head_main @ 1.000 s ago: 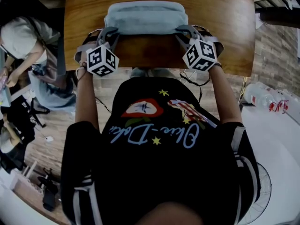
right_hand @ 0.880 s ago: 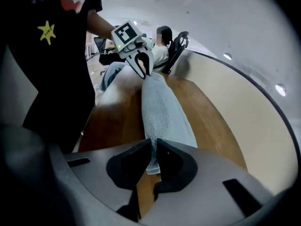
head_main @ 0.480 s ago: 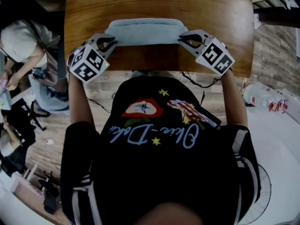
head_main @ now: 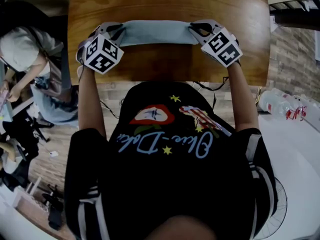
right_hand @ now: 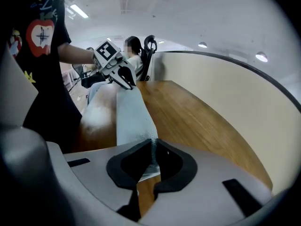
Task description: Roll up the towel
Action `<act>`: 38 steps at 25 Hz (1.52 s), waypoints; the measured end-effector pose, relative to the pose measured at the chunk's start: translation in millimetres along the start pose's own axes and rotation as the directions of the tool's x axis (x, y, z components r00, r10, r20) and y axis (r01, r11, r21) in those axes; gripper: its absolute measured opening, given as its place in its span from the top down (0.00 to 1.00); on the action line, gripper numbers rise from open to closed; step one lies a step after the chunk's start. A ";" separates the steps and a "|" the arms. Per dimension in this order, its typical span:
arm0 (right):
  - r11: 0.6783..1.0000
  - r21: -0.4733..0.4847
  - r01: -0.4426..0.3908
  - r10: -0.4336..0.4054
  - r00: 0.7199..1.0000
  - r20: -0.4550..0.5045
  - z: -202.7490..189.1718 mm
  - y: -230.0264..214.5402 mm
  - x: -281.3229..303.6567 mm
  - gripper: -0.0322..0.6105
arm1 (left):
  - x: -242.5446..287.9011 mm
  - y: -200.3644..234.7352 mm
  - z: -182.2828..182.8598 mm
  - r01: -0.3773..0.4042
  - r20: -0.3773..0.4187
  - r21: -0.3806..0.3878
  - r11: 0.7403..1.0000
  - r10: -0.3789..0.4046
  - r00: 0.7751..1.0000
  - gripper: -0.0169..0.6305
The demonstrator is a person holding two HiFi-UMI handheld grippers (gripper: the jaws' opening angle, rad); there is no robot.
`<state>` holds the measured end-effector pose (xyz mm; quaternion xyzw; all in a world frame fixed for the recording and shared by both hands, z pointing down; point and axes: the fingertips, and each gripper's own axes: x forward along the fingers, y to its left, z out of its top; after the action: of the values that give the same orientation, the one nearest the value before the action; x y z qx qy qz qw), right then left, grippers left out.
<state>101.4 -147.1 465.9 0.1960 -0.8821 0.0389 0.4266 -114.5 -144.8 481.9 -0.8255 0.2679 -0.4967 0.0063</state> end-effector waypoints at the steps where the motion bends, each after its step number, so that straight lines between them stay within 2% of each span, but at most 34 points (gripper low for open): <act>1: 1.000 -0.010 0.015 -0.015 1.000 -0.014 -0.9 -3.1 4.3 0.91 | 4.0 3.6 0.0 -0.020 -0.003 0.005 1.000 0.020 1.000 0.91; 3: 0.999 -0.032 0.039 -0.040 0.998 -0.044 -4.1 -8.4 13.7 0.91 | 11.7 8.8 0.0 -0.045 0.001 -0.009 0.999 0.045 0.999 0.91; 5: 0.997 -0.048 0.053 -0.056 0.996 -0.065 -7.7 -11.6 22.5 0.91 | 17.2 13.4 0.3 -0.059 0.019 -0.057 0.997 0.060 0.998 0.91; 9: 0.995 -0.033 0.090 -0.093 0.992 -0.080 -12.7 -17.8 30.9 0.90 | 20.8 19.6 1.3 -0.089 0.054 -0.117 0.989 0.095 0.994 0.91; 13: 0.990 0.002 0.144 -0.143 0.986 -0.084 -14.2 -27.6 31.4 0.77 | 22.5 24.3 0.7 -0.125 0.077 -0.149 0.981 0.137 0.988 0.90; 16: 0.986 0.028 0.166 -0.164 0.984 -0.066 -11.4 -33.2 24.6 0.71 | 17.5 34.4 1.4 -0.158 0.094 -0.215 0.964 0.181 0.979 0.78; 18: 0.977 0.081 0.196 -0.195 0.981 -0.022 -7.1 -40.3 16.8 0.70 | 10.1 41.7 3.8 -0.164 0.111 -0.280 0.946 0.201 0.973 0.74; 20: 0.953 0.197 0.230 -0.244 0.968 0.050 -1.7 -51.1 5.6 0.70 | 1.1 48.6 9.7 -0.167 0.147 -0.345 0.924 0.229 0.962 0.70; 22: 0.915 0.324 0.241 -0.293 0.949 0.120 5.2 -59.7 -8.7 0.70 | -11.4 57.8 17.5 -0.184 0.192 -0.407 0.895 0.281 0.941 0.70; 25: 0.860 0.447 0.248 -0.369 0.906 0.207 19.1 -67.4 -35.9 0.70 | -38.1 70.1 30.7 -0.215 0.250 -0.476 0.853 0.366 0.897 0.70; 29: 0.813 0.536 0.229 -0.451 0.830 0.329 43.6 -67.7 -75.9 0.73 | -73.0 67.1 50.0 -0.230 0.320 -0.488 0.842 0.417 0.851 0.72; 32: 0.801 0.554 0.228 -0.493 0.776 0.394 54.5 -66.4 -103.7 0.85 | -91.6 58.1 68.9 -0.236 0.369 -0.491 0.839 0.445 0.816 0.81; 34: 0.801 0.551 0.234 -0.510 0.749 0.423 65.6 -59.0 -119.1 0.89 | -107.9 51.2 77.5 -0.234 0.389 -0.484 0.843 0.448 0.805 0.85; 38: 0.826 0.512 0.238 -0.504 0.719 0.479 84.8 -42.2 -145.0 0.92 | -136.7 35.8 107.8 -0.200 0.463 -0.457 0.867 0.424 0.779 0.93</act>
<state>136.0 -160.6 296.7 0.4608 -0.8813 0.0732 0.0748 -91.0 -141.7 305.8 -0.8599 0.4818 -0.1683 0.0052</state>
